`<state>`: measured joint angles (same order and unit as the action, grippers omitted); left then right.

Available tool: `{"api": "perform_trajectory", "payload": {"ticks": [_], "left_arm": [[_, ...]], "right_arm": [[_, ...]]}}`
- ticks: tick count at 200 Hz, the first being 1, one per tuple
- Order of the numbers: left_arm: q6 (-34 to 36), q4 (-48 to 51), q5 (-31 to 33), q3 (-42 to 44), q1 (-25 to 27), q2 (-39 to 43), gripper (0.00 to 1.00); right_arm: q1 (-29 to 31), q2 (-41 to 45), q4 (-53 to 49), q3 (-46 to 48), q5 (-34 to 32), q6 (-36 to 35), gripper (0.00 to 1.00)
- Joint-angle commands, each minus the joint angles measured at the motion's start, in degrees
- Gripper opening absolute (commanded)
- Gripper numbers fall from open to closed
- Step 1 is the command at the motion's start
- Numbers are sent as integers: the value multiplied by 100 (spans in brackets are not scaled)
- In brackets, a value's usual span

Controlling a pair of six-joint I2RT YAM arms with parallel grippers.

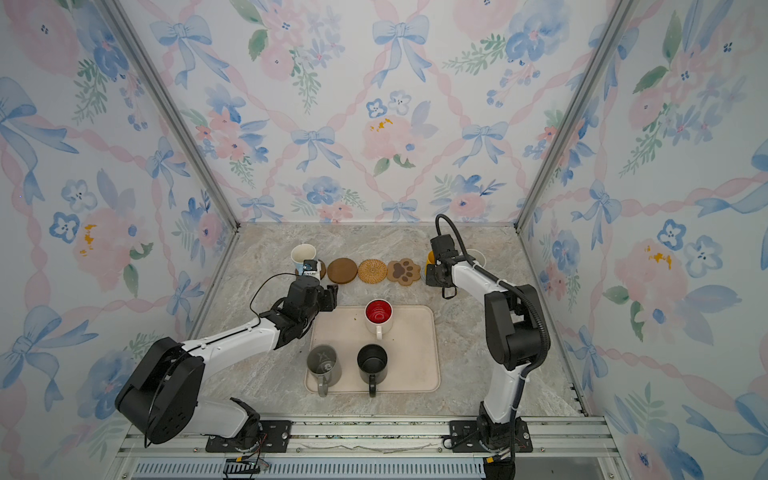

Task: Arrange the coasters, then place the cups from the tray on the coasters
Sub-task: 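Lower the yellow mug onto the blue woven coaster with the right gripper, then release and raise the right gripper while swinging the left gripper toward the grey mug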

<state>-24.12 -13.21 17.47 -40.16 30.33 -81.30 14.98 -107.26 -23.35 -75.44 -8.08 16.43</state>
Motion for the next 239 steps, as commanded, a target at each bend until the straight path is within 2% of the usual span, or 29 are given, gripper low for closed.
{"api": "perform_trajectory", "payload": {"ticks": [1, 91, 178, 217, 239], "left_arm": [[10, -1, -51, 102, -35, 129, 64], [14, -5, -19, 222, -70, 270, 64], [-29, -4, -73, 292, -88, 383, 64], [-66, -6, -35, 330, -91, 420, 64], [-80, -6, -84, 318, -83, 423, 64]], "right_arm": [[-46, -41, 213, -249, 12, -17, 0], [-48, 136, 283, 141, 60, 97, 1], [-48, 341, 254, 317, 170, 133, 26], [-49, 583, 161, 385, 168, 187, 46], [-48, 855, 112, 449, 219, 230, 52]]}}
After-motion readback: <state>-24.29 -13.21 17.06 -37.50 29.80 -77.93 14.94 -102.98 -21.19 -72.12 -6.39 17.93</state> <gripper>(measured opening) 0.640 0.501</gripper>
